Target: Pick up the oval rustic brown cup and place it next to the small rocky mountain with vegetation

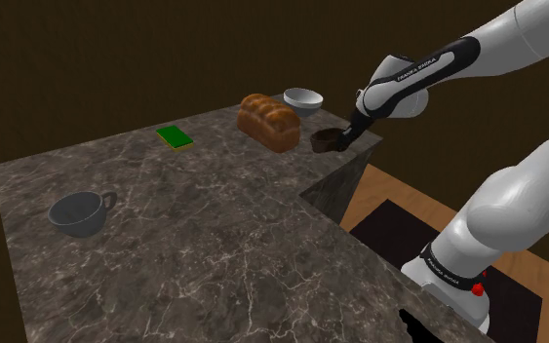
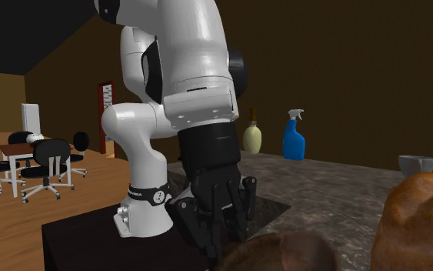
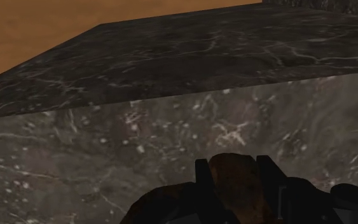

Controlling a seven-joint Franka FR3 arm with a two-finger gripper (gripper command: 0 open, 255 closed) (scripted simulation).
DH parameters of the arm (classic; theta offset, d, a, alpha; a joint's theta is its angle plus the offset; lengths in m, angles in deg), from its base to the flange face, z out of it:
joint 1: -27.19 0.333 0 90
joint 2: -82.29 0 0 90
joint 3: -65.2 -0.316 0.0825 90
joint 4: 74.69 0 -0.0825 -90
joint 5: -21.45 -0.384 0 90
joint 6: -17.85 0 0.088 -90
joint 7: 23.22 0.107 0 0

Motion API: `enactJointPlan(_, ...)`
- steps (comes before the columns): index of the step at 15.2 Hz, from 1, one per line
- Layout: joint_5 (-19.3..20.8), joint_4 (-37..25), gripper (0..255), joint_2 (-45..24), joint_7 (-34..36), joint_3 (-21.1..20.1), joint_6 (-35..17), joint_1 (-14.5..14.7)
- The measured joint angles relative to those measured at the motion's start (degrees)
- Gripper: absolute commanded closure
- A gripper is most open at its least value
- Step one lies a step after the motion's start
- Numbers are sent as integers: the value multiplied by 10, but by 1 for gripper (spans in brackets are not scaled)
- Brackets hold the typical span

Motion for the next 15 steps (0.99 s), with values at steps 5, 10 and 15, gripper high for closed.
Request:
enactJointPlan(5, 16, -14, 255, 32, 12, -5, 45, -8)
enactJointPlan(10, 27, -31, 255, 61, 23, -12, 91, -14)
enactJointPlan(15, 34, -52, 255, 85, 30, -18, 136, -17)
